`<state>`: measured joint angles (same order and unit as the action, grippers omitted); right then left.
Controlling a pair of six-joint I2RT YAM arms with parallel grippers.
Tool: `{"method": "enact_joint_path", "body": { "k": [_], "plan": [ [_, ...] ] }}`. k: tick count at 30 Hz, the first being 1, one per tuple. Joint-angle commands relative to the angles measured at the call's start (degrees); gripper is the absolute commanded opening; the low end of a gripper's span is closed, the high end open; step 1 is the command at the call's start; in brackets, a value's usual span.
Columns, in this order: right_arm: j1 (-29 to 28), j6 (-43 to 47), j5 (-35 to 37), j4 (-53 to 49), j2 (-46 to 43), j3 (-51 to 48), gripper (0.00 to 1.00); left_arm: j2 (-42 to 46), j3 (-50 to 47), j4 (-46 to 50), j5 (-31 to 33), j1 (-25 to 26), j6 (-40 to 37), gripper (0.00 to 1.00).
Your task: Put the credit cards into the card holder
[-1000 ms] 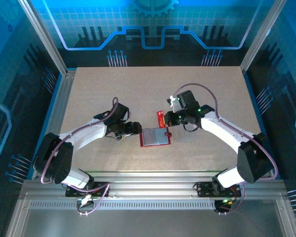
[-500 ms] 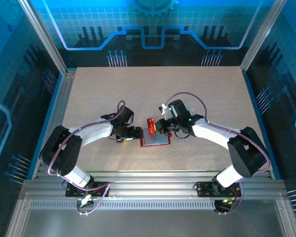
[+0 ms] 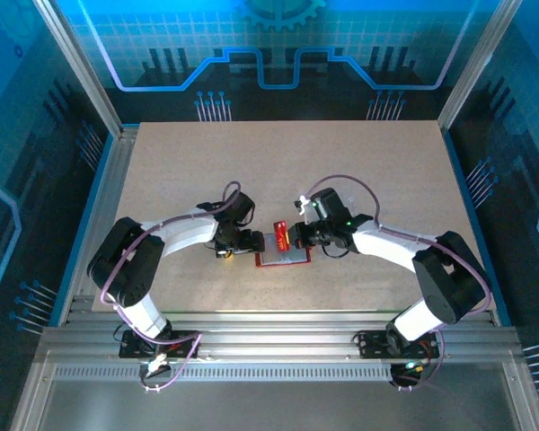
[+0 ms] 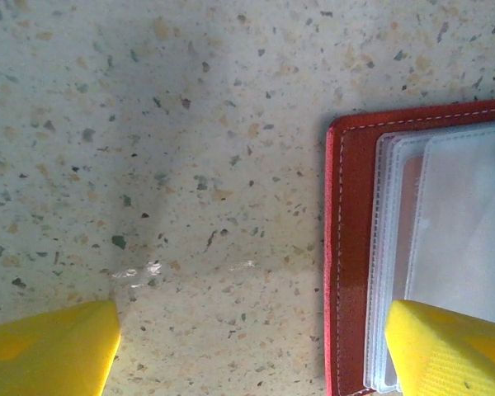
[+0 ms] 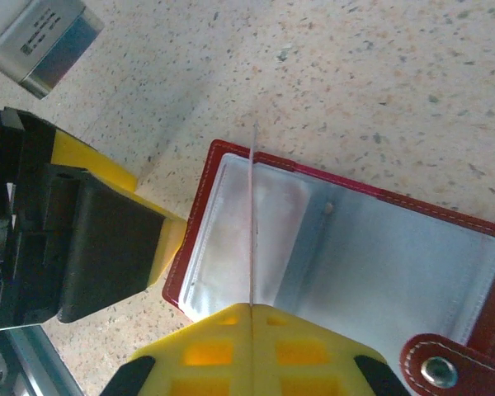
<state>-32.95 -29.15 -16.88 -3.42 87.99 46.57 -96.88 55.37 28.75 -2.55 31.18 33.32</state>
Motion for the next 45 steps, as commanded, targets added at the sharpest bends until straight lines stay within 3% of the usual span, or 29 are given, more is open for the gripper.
{"method": "enact_joint_path", "body": {
  "k": [1, 8, 11, 15, 19, 38, 45],
  "plan": [
    [1.37, -1.04, -1.8, 2.2, -2.23, -1.5, 0.0, -0.76, 1.69, -6.03, 1.72, 1.59, 1.29, 0.84],
    [3.29, -0.47, -4.02, 1.63, -3.96, -2.07, 0.0, 4.07, 0.6, -4.72, 5.33, 1.84, 3.4, 0.76],
    [3.9, -0.21, -4.12, 1.56, -4.3, -2.41, 0.0, 4.79, 0.91, -4.75, 4.62, 1.86, 3.87, 0.66],
    [4.64, -0.39, -4.49, 1.89, -4.07, -2.69, 0.0, 2.85, 1.84, -6.15, 0.51, 1.85, 4.6, 0.43],
    [4.66, -0.65, -4.79, 2.57, -3.39, -2.9, 0.0, 0.38, 1.88, -8.91, -3.2, 1.88, 5.09, 0.31],
    [5.49, -2.88, -6.67, 7.12, -0.64, -3.85, 0.0, -3.18, 2.41, -13.78, -7.41, 2.39, 3.16, 0.31],
    [5.8, -2.53, -6.25, 6.37, -1.06, -4.0, 0.0, -4.85, 3.2, -13.2, -7.94, 2.39, 3.4, 0.19]
  ]
}}
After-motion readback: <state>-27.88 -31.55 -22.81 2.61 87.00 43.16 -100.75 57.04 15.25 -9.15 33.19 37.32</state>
